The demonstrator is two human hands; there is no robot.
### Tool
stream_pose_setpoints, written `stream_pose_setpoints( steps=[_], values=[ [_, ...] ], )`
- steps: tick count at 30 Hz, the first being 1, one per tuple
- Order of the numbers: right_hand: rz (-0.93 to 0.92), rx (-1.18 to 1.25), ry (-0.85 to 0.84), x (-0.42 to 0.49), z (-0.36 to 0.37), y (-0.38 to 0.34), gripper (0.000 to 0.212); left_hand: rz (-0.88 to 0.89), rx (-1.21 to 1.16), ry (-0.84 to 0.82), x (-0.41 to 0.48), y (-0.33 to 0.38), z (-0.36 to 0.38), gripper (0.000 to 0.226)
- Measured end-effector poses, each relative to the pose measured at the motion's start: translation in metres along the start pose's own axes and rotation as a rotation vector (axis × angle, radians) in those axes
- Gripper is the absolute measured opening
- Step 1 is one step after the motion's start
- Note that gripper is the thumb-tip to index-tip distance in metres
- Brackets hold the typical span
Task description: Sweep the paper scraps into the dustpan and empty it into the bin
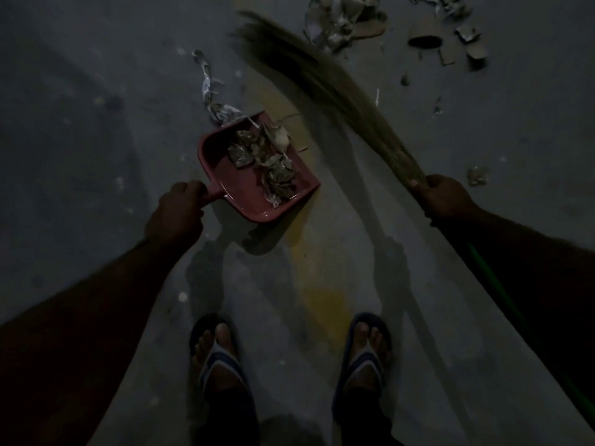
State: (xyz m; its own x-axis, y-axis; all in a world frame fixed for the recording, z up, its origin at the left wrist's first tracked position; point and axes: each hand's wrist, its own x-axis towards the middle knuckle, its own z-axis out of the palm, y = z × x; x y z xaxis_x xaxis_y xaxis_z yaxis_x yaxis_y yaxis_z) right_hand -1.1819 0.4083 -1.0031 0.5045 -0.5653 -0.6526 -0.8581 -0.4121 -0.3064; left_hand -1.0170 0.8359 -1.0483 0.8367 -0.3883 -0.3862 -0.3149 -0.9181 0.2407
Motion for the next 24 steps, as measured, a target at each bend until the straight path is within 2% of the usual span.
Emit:
stream_pose_setpoints(
  steps=[6,10,16,20,24],
  values=[
    [0.129,-0.043,0.115,-0.001,-0.012,0.032,0.059,0.022,0.0,-0.028,-0.006,0.01,0.011,0.037],
    [0.243,0.059,0.003,-0.012,0.012,0.035,0.049,0.028,-0.035,-0.063,-0.011,0.034,0.021,0.038],
    [0.169,0.241,-0.175,-0.051,0.054,0.034,0.037,0.045,-0.052,-0.079,-0.014,0.078,0.028,0.038],
    [0.147,0.37,-0.077,-0.072,0.057,0.052,0.033,0.018,-0.066,-0.092,-0.016,0.086,0.029,0.041],
    [0.141,0.329,0.033,-0.074,0.043,0.073,0.034,0.013,-0.074,-0.093,-0.023,0.077,0.032,0.042]
  ],
)
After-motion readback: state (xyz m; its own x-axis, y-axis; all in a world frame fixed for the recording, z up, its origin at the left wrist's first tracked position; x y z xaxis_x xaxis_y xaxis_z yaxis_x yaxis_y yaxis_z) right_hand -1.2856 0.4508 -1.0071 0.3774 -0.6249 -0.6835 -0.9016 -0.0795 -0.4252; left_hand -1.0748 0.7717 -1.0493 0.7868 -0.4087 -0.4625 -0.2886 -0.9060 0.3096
